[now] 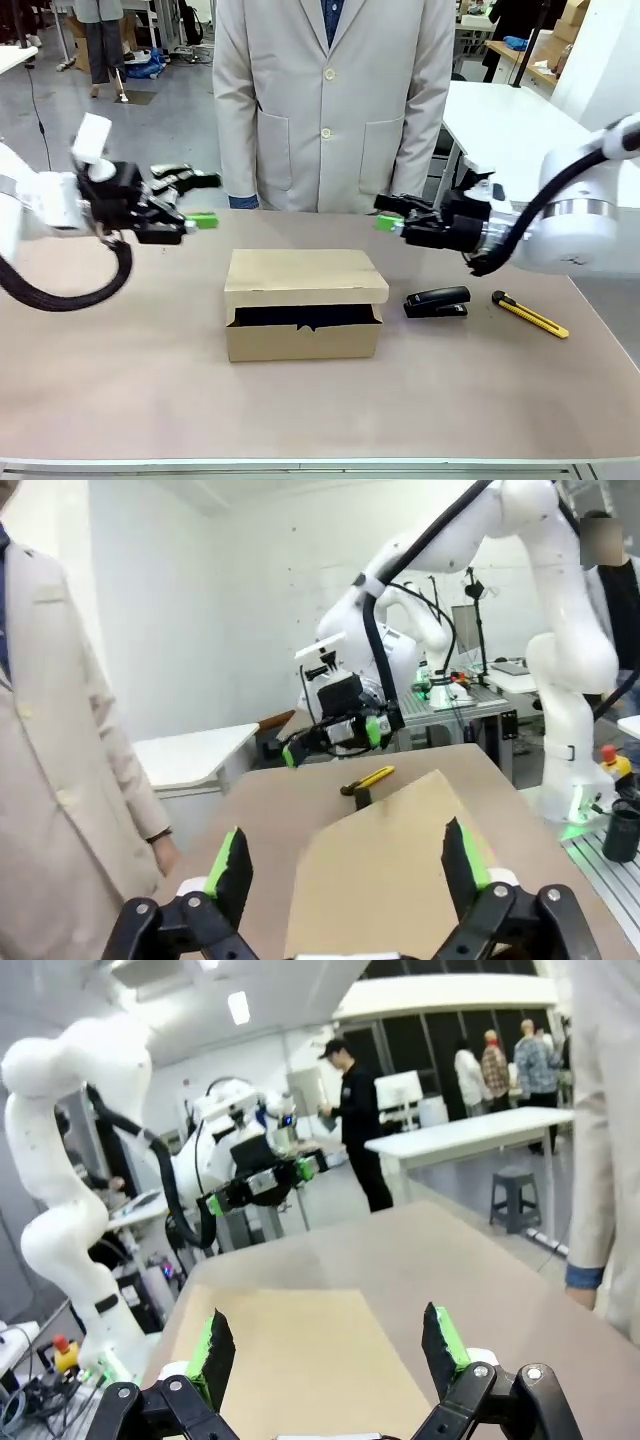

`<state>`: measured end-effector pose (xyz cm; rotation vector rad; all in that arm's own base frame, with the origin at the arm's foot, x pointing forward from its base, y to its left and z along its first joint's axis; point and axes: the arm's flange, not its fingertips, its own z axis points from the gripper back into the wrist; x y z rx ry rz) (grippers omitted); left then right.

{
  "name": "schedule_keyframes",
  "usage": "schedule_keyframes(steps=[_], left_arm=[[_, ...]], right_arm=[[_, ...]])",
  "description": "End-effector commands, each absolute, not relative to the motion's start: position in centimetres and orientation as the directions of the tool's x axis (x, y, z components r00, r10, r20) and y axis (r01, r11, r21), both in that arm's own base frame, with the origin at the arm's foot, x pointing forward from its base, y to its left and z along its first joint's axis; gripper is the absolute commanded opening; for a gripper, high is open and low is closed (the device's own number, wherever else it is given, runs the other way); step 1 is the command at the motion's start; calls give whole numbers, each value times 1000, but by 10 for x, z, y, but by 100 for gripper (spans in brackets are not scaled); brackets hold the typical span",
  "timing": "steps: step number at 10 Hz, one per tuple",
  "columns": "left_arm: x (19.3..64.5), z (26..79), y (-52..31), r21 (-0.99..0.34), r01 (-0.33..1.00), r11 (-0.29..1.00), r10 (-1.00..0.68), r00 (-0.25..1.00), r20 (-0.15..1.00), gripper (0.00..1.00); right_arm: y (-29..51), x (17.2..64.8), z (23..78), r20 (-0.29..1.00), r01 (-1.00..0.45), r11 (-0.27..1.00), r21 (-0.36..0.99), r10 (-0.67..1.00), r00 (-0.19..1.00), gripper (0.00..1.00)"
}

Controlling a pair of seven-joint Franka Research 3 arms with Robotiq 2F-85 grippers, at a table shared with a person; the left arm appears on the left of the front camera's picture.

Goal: Pack the item into the box.
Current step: Close the Mailer Box.

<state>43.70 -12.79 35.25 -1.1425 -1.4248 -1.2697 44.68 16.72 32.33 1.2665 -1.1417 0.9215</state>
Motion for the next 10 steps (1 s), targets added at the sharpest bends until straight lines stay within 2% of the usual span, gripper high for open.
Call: schedule_keyframes(steps=[1,3,6,8,10], left_arm=[[445,308,-155,206,978,-15,24,-206,978,100],[448,287,-174,178,983,-47,-131,-183,974,100],[437,267,-190,164,978,-132,-244,-192,950,100],[432,260,-189,155,975,-157,-269,-193,944,100],[431,265,-182,170,975,-141,-247,-200,948,100]], right_arm=[[184,463,313,968,-967,89,239,54,244,100],[194,459,300,958,-970,41,239,152,242,100],[197,445,290,935,-986,-31,166,322,147,100],[195,436,282,912,-982,-82,169,391,124,100],[190,440,277,908,-981,-57,185,392,148,100]])
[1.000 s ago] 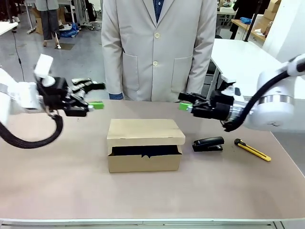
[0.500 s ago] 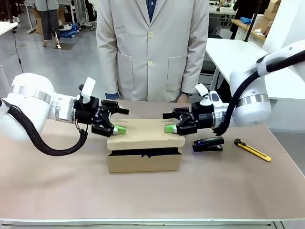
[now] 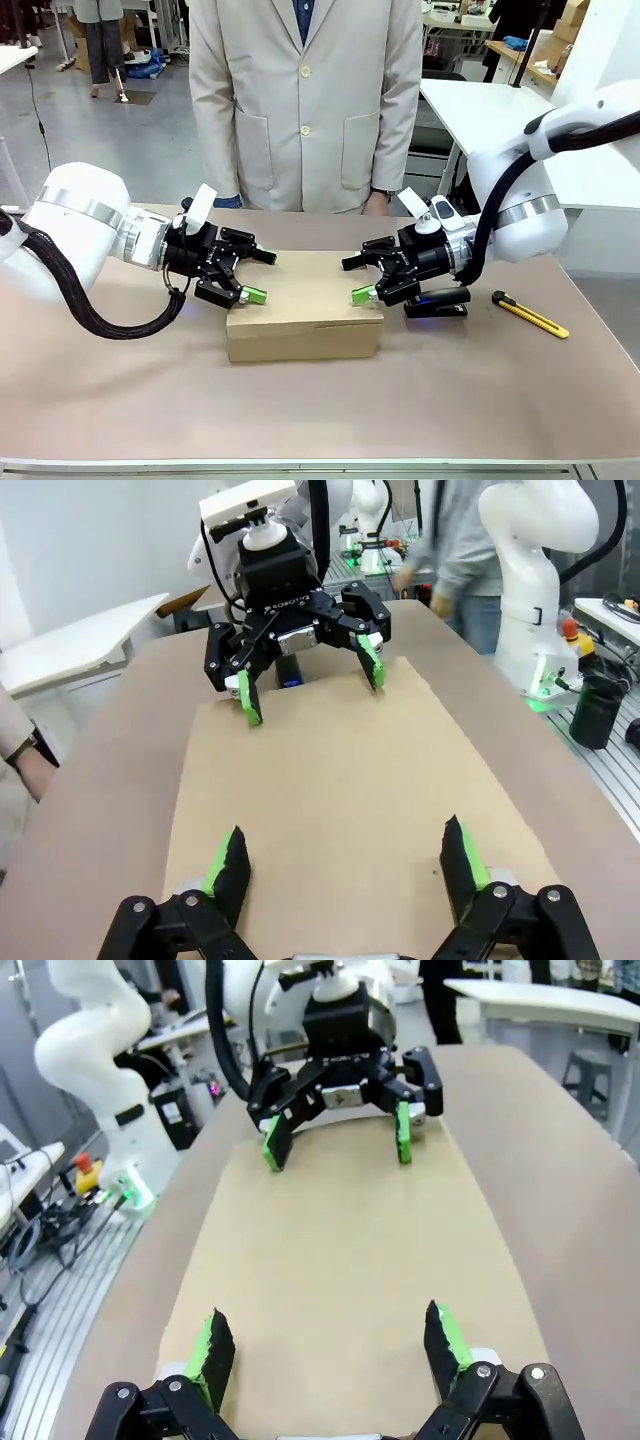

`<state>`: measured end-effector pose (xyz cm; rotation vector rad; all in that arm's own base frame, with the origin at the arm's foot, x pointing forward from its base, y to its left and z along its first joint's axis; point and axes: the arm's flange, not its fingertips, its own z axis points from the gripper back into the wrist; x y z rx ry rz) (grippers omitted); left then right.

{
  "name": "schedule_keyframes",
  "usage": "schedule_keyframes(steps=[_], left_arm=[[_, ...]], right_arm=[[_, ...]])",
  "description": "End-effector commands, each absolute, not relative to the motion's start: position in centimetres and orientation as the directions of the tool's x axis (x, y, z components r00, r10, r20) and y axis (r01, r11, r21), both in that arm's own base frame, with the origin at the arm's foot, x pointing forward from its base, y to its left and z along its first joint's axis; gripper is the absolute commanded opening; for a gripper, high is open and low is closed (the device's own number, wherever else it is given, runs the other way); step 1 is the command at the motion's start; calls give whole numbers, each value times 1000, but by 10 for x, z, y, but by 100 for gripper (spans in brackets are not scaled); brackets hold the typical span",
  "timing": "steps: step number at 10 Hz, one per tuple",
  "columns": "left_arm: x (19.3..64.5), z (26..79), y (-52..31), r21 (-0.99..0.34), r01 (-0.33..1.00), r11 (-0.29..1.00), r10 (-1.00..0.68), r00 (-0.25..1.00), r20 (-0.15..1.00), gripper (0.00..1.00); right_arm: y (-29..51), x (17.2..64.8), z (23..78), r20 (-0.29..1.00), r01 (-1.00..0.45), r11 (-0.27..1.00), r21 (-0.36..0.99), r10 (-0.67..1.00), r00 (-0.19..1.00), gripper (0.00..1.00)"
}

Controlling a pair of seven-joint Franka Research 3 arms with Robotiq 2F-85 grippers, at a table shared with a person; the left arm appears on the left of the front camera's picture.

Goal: Pack the item into the box.
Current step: Close the Mailer Box.

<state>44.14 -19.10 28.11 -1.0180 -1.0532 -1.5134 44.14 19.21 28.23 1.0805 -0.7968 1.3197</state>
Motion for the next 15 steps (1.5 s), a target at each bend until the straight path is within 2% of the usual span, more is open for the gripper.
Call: schedule_keyframes(steps=[1,3,5,6,7,8,9,10,11,12,13,14,15], left_arm=[[431,271,-177,181,974,-132,-226,-208,952,100],[426,299,-159,249,962,-112,-153,-264,952,100],[408,334,-135,309,944,-119,-66,-318,946,100],[398,341,-129,284,951,-122,-55,-293,955,100],[438,356,-153,241,965,-104,-123,-253,960,100],[438,356,-153,241,965,-104,-123,-253,960,100],[421,370,-139,253,962,-102,-86,-262,961,100],[428,376,-133,214,972,-97,-88,-222,971,100],[426,388,-99,84,994,-62,-114,-91,989,100],[428,392,-60,-151,988,-27,-140,146,979,100],[430,386,-22,-395,919,3,-201,388,899,100],[433,379,14,-560,828,-4,-190,549,814,100],[435,367,53,-676,735,50,-146,675,723,100]], right_arm=[[187,441,284,920,-983,-51,175,365,144,100],[166,438,311,959,-984,-38,173,235,160,100],[134,422,338,964,-971,12,240,114,240,100],[122,410,346,962,-966,35,258,88,260,100],[150,438,322,965,-982,-38,187,192,177,100],[150,438,322,965,-982,-38,187,192,177,100],[127,426,338,969,-978,-11,208,136,204,100],[121,427,344,956,-964,-9,266,129,262,100],[77,415,358,901,-905,71,419,91,424,100],[29,399,364,802,-805,160,571,102,589,100],[-12,380,369,718,-719,213,662,94,690,100],[-45,363,371,665,-669,183,720,91,741,100],[-83,349,368,610,-616,150,774,87,788,100]])
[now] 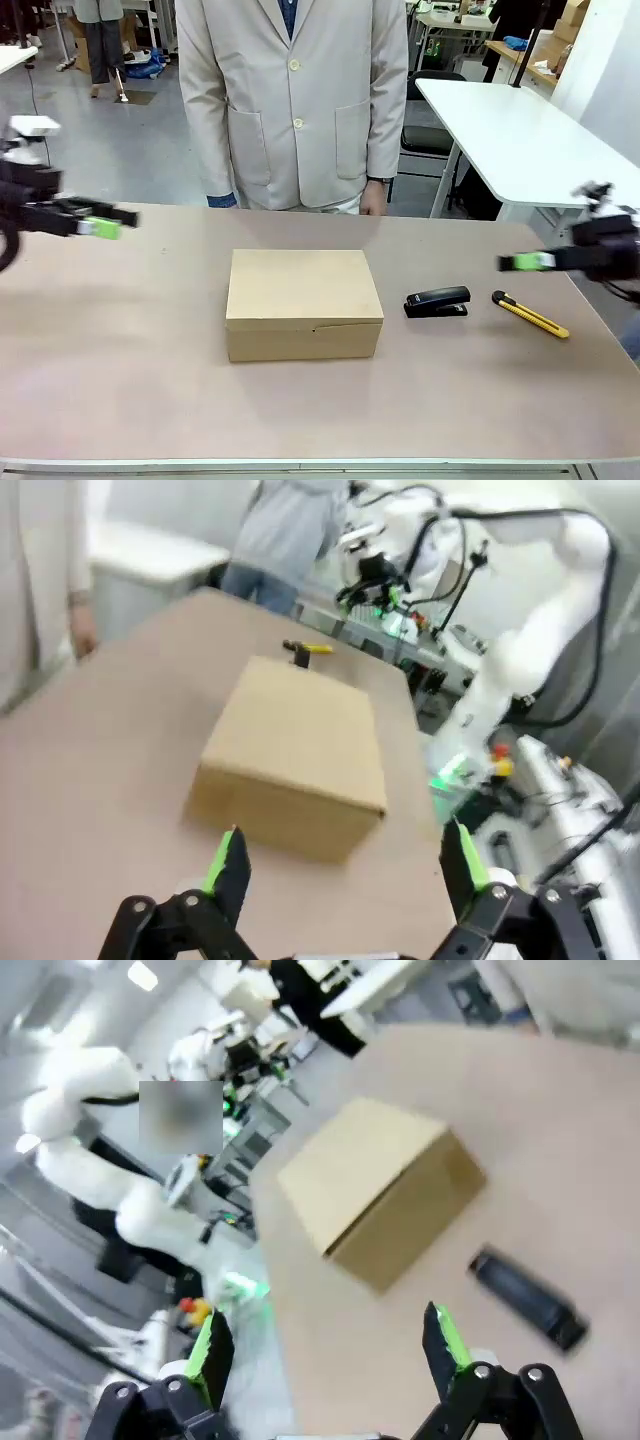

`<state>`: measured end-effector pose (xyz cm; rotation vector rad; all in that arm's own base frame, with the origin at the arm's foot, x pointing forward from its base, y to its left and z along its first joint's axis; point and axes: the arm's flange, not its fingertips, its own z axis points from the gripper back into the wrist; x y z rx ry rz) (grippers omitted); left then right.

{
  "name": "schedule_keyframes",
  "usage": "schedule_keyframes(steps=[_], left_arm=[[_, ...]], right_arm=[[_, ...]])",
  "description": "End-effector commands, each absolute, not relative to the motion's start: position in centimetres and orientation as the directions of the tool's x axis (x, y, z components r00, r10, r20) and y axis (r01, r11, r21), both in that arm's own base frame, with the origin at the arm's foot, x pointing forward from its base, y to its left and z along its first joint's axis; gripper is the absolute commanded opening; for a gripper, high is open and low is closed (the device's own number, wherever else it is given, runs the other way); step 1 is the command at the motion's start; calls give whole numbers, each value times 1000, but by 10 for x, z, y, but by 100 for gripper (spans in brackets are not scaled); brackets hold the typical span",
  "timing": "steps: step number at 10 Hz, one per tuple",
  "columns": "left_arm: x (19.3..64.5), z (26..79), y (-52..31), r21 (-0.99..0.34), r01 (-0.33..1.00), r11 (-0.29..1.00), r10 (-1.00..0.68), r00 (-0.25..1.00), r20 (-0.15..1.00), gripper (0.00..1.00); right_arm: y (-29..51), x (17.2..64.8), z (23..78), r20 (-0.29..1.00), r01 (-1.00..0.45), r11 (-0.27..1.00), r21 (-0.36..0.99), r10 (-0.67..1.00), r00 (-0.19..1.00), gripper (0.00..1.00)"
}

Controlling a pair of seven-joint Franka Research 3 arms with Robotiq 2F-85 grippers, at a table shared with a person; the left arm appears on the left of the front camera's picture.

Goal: Pack the item into the box.
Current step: Close the Mailer Box.

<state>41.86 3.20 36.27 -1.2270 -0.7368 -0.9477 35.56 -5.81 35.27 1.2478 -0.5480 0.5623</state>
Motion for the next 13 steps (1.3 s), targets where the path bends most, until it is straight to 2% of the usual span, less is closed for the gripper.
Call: schedule_keyframes(steps=[1,3,4,5,13], left_arm=[[434,358,87,-743,661,104,-94,750,655,100],[430,347,139,-790,583,190,22,802,597,100],[430,341,150,-792,576,200,55,801,596,100],[419,334,137,-761,620,193,-53,781,623,100],[419,334,137,-761,620,193,-53,781,623,100]], right_arm=[[-118,341,363,557,-540,234,808,-7,831,100],[-157,336,352,490,-445,272,853,-124,863,100],[-157,347,347,503,-439,304,845,-176,846,100],[-154,320,350,522,-485,277,829,-75,849,100],[-154,320,350,522,-485,277,829,-75,849,100]])
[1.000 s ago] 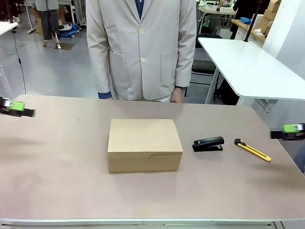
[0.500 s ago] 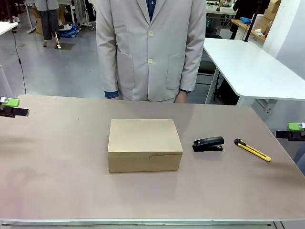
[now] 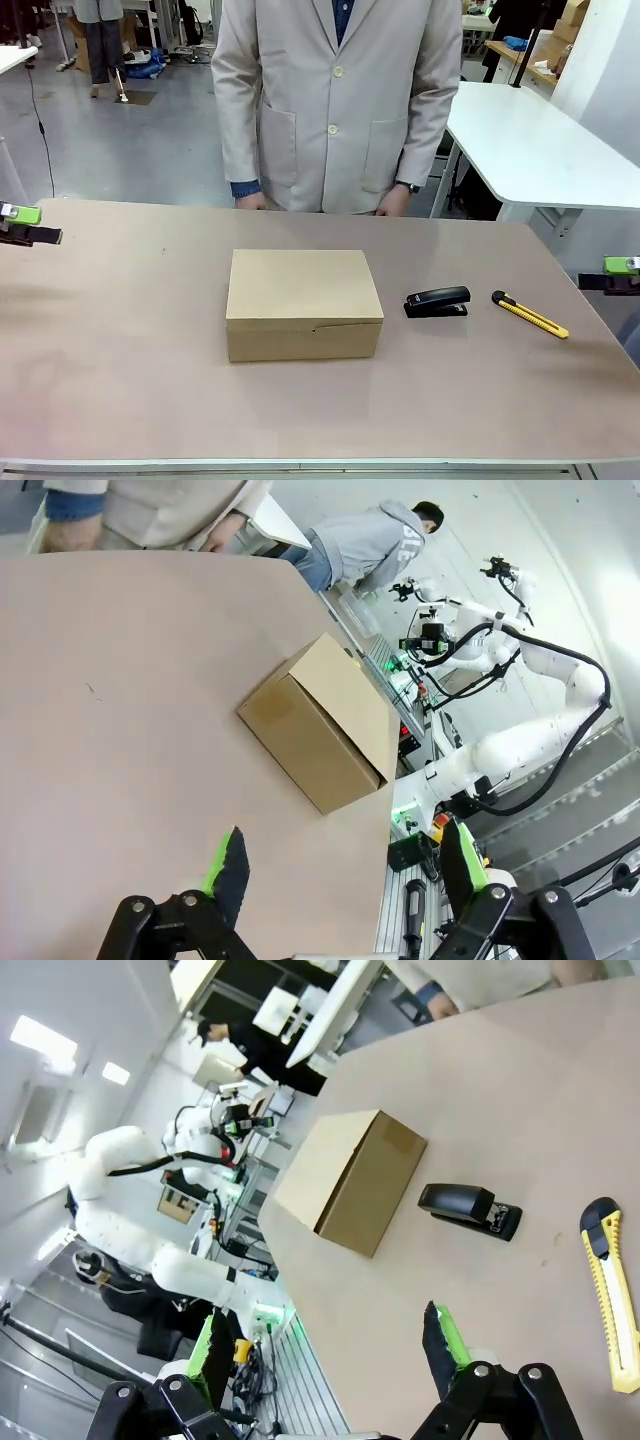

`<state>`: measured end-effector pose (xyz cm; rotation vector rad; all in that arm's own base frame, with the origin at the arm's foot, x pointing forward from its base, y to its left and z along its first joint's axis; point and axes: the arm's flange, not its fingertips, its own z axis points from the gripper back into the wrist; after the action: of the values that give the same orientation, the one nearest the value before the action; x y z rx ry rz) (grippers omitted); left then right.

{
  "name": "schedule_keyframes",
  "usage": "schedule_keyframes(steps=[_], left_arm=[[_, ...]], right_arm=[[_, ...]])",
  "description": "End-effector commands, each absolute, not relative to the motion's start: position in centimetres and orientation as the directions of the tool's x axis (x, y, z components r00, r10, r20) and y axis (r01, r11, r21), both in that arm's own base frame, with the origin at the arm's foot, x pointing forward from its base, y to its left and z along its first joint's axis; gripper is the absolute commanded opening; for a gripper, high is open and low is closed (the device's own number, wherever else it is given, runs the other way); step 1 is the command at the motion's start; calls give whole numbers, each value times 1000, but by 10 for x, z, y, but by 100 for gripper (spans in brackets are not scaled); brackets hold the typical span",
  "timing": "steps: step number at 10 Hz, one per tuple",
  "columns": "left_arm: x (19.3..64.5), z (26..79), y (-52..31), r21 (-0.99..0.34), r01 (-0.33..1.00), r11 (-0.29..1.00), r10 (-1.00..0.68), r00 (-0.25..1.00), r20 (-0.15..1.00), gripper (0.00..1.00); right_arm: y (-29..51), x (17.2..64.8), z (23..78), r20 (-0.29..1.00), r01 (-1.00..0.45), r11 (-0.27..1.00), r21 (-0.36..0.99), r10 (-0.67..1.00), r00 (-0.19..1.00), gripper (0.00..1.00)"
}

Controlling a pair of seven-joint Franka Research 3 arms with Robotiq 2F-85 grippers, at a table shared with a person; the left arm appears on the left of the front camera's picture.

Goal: Pack the item into the box.
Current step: Close the Mailer Box.

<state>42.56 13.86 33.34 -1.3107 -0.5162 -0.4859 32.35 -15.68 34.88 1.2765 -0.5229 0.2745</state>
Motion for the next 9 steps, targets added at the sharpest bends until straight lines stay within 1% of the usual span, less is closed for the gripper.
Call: schedule_keyframes(steps=[1,9], left_arm=[[419,334,137,-761,620,193,-53,781,623,100],[419,334,137,-761,620,193,-53,781,623,100]], right_arm=[[-154,320,350,522,-485,277,829,-75,849,100],[-154,320,350,522,-485,277,829,-75,849,100]])
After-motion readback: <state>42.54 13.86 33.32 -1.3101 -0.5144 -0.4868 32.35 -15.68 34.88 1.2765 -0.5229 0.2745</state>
